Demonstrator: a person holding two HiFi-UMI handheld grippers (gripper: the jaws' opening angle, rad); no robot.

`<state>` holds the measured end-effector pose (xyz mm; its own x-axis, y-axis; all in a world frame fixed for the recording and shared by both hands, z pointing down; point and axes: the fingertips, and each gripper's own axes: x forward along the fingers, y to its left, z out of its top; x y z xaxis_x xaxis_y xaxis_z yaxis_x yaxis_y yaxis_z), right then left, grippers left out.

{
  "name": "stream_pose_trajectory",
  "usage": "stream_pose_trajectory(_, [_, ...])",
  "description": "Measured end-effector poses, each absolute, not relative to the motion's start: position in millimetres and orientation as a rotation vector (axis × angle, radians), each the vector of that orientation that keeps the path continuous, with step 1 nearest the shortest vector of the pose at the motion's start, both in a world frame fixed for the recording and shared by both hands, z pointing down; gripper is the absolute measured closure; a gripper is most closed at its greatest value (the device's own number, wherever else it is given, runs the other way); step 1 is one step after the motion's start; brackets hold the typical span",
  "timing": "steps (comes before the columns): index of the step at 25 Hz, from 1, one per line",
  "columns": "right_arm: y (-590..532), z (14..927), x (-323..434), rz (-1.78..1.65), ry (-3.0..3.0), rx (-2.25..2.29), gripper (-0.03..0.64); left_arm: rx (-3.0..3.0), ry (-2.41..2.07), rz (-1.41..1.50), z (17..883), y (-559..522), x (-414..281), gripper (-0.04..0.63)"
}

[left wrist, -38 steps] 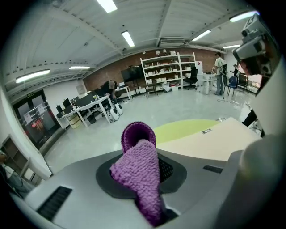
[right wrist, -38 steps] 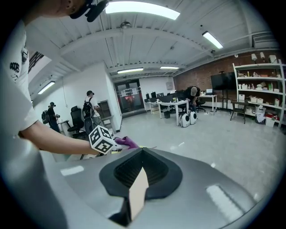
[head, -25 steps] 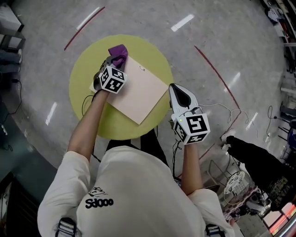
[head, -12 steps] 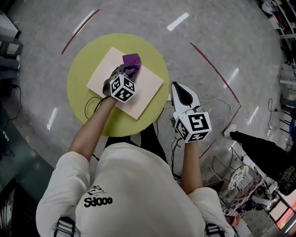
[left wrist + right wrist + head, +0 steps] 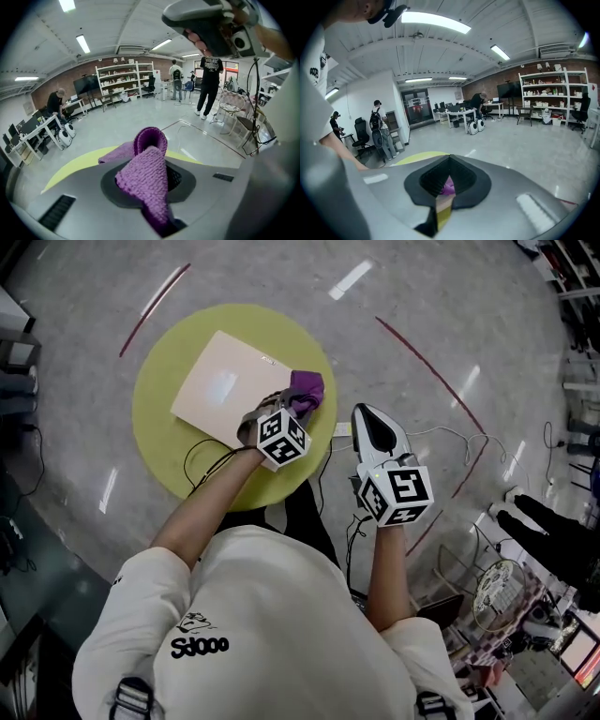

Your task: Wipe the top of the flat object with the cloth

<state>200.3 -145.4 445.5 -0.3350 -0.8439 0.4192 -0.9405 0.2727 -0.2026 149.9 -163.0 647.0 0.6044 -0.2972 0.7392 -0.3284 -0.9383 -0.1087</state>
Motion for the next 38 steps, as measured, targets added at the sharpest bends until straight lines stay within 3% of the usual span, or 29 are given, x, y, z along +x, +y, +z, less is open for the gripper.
stream_pose_trajectory(11, [-129, 453, 200, 0.662, -2.324, 1.669, 0.606, 2.848, -0.325, 1.347, 650, -129, 161, 0.533])
stream_pose_trajectory(38, [-179, 460, 126, 0.645, -2.419, 1.381, 0.606, 2.367, -1.085, 1.341, 646, -266, -71, 0.532])
